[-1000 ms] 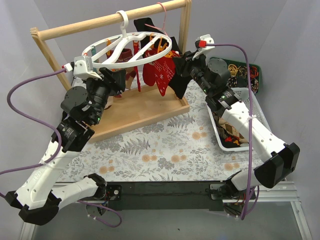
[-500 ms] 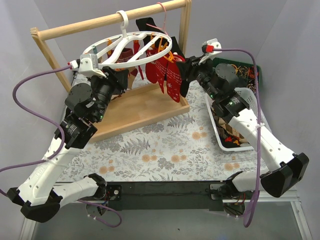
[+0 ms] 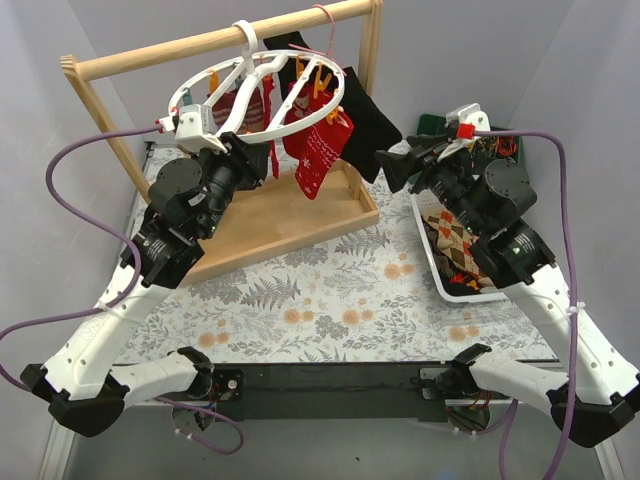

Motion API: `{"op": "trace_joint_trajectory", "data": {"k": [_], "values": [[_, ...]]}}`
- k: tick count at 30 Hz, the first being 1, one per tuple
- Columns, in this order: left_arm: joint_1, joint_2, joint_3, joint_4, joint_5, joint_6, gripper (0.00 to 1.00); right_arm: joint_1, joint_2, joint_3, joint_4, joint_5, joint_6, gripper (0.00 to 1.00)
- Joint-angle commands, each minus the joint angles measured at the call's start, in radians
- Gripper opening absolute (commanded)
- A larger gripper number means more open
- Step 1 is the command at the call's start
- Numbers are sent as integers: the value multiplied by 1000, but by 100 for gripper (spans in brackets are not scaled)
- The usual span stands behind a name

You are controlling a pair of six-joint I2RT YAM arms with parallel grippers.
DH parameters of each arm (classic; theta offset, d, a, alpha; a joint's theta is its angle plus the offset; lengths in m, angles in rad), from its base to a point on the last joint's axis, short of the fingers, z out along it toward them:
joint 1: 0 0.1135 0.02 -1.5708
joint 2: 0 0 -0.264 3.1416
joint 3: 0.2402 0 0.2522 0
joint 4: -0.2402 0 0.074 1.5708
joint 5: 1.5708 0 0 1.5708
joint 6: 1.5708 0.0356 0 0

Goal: Clip the socks to the hanger
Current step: Open the clamp at the hanger, then adjust the sock in the bin.

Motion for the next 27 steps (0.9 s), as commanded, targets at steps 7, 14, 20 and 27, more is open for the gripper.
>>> {"op": "trace_joint_trajectory", "data": {"k": [7, 14, 20, 27], "values": [[3, 24, 24, -105, -43, -38, 0, -94, -85, -158, -428, 297, 8, 76], [3, 41, 72, -182, -75, -46, 0, -341, -6, -218, -509, 208, 71, 71], [3, 40, 95, -242, -89, -49, 0, -513, 146, -209, -474, 110, 52, 69], [3, 37, 110, -285, -77, -60, 0, -528, 440, -62, -421, 43, -87, 57]]}}
